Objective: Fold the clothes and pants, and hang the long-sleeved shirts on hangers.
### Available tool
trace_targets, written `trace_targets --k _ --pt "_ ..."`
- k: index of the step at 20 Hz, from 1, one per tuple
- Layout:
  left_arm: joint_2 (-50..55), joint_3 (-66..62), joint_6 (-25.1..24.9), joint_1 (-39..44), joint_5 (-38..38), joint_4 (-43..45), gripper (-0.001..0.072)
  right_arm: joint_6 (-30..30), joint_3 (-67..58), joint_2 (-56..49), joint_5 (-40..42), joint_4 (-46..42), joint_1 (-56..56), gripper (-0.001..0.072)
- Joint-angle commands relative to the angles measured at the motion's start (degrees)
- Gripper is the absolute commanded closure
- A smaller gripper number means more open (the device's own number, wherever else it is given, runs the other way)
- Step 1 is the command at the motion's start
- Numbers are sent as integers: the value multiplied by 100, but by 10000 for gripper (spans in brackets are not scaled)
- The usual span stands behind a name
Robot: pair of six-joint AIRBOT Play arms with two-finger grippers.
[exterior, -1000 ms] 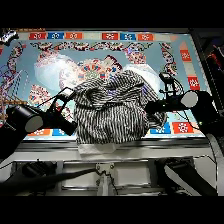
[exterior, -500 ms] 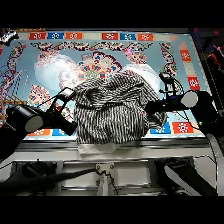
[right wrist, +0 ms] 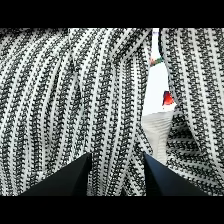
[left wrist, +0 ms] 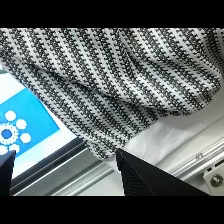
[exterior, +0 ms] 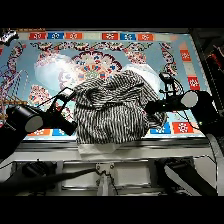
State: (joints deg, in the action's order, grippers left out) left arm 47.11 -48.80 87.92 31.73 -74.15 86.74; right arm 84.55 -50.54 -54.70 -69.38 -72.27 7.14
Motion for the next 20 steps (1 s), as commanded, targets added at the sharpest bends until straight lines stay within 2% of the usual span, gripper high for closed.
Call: trace_targets --k 1,9,14,20 --pt "2 -2 -2 -4 0 0 5 2 -4 4 -2 2 4 323" --pt "2 -2 -26 -2 26 81 -6 2 -4 2 22 -2 4 323" --pt "2 -2 -24 -4 -20 -26 -5 2 -7 2 1268 0 4 323" --pt "2 -2 -24 -4 -15 -31 -4 2 -7 0 1362 9 4 323"
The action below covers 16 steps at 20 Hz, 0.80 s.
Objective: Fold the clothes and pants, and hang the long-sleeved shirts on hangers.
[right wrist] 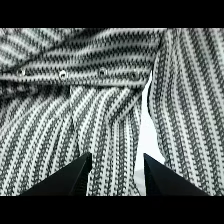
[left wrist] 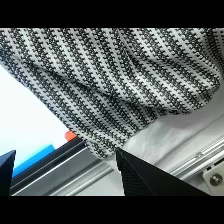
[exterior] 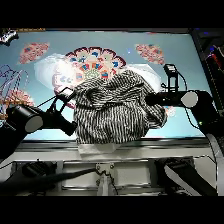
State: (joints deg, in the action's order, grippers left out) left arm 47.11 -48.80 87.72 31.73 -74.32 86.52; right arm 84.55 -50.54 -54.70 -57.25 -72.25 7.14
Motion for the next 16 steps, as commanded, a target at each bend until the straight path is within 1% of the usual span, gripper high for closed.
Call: trace_targets --k 1,4,8,12,13,14,15,16 --pt "2 -2 -2 -4 37 -15 -4 2 -7 0 197 28 7 323" --pt "9 -2 -9 -4 439 -81 -4 0 -7 0 260 26 4 322" --pt "9 -2 -7 -4 1167 153 -4 2 -4 0 175 22 4 322" --pt "28 -2 -7 -2 1626 140 -3 2 -4 0 186 9 4 321" --pt "81 -2 -103 2 1698 0 -2 2 -4 0 203 -2 4 321" --pt "177 -2 -540 0 1711 -299 -2 2 -4 0 243 -11 4 321" --pt "321 -2 -1104 2 1655 -809 -2 2 -4 0 297 -33 4 321" --pt "463 -2 -1506 2 1624 -1320 -2 2 -4 0 332 -66 4 321"
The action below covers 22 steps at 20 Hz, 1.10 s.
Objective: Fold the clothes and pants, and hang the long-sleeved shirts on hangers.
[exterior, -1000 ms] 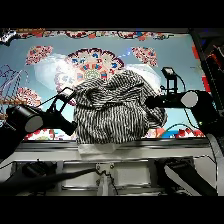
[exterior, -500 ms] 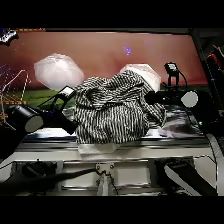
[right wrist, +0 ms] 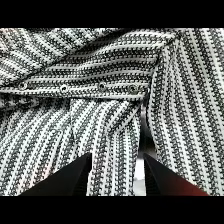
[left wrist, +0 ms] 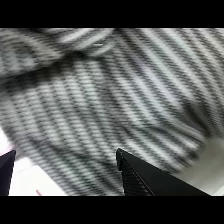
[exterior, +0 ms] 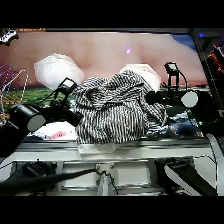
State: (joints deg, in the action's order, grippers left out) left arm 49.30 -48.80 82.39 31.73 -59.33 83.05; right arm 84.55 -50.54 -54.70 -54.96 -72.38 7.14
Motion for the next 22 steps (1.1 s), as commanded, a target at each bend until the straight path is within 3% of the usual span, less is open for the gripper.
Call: trace_targets --k 1,3,4,5,6,8,11,13,15,22 --pt "374 -2 -1239 2 129 -1416 -2 2 -4 0 103 -96 4 321" --pt "577 -2 -1696 2 131 -1978 -3 2 -4 0 81 -140 4 321" --pt "688 -2 -1888 4 181 -2046 57 2 -4 0 81 -140 4 321" --pt "804 -2 -1906 0 293 -1993 238 2 -4 0 81 -140 4 321" --pt "944 -4 -1998 0 509 -1838 274 2 -4 0 83 -140 4 321" --pt "1257 -7 -2050 0 1134 -1622 152 2 0 0 87 -140 4 321" --pt "1928 -243 -2094 4 1818 -1558 135 4 2 -2 87 -140 4 321" --pt "2396 -461 -2159 63 2282 -1563 40 4 2 -2 87 -138 4 322" --pt "2739 -603 -2188 122 2765 -1515 2 4 2 -2 70 -138 4 322" --pt "3394 -647 -2199 358 3558 -841 -5 4 2 -2 44 -138 4 322"
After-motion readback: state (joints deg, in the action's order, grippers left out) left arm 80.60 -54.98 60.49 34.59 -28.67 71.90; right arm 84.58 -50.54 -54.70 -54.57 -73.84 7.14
